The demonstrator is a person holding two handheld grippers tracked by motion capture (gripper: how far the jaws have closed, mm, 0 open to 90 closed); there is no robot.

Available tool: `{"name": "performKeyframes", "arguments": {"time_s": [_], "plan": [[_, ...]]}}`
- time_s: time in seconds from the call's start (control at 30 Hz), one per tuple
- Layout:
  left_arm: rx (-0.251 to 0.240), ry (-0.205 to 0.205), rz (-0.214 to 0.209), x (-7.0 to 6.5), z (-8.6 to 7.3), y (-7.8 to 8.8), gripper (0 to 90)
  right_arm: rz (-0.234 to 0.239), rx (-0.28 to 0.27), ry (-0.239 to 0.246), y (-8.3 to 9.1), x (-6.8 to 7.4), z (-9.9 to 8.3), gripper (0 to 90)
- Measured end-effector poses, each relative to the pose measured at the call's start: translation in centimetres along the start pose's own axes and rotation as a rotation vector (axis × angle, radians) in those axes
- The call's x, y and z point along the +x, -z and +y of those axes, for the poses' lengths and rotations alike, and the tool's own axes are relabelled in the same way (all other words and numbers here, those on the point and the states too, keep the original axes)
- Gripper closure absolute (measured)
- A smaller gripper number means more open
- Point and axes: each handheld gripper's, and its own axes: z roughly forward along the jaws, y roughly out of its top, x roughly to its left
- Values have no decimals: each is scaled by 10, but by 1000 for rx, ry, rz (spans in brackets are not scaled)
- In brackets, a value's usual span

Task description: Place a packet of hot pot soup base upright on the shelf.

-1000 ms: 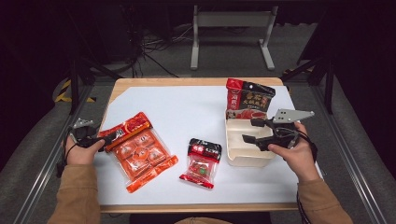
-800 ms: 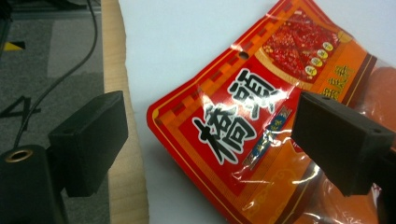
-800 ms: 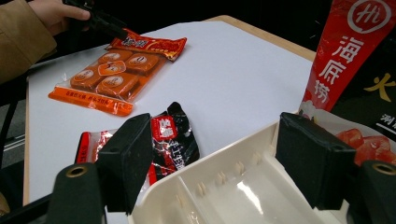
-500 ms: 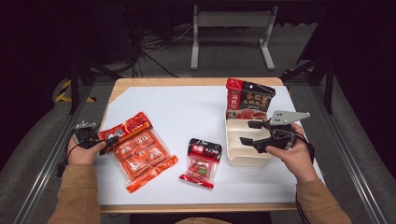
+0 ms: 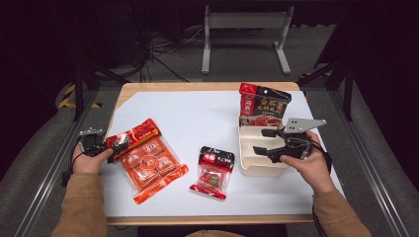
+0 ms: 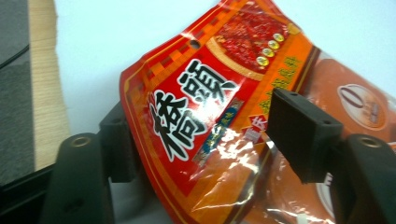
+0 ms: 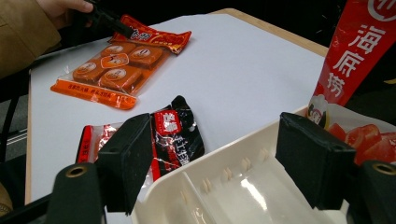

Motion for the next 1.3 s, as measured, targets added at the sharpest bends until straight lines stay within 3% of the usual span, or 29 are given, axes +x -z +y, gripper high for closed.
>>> {"name": "performKeyframes", "arguments": {"time_s": [0.1,0.17,0.4,0.47,0.57,0.73,0.93,1.13,1.3], "plan": [[-15,-9,-17,0,0,3,432,6,-2,8,-1,1,1,278],[-25,-9,-46,-1,0,4,519,11,0,15,-2,3,1,278],[-21,-19,-54,-1,-1,3,638,18,6,21,-5,4,1,278],[38,-8,-85,-1,-2,-1,698,21,7,22,-5,5,2,277],[46,-2,-73,-1,-4,-5,712,22,8,24,-6,5,2,278],[49,4,-61,0,-3,-2,876,24,9,27,-6,6,2,278],[46,24,-59,0,-1,0,885,21,6,31,-4,6,2,285],[46,26,-76,-3,4,8,896,35,29,42,0,6,3,424],[19,17,-84,-7,9,19,897,38,35,47,2,6,3,453]]}}
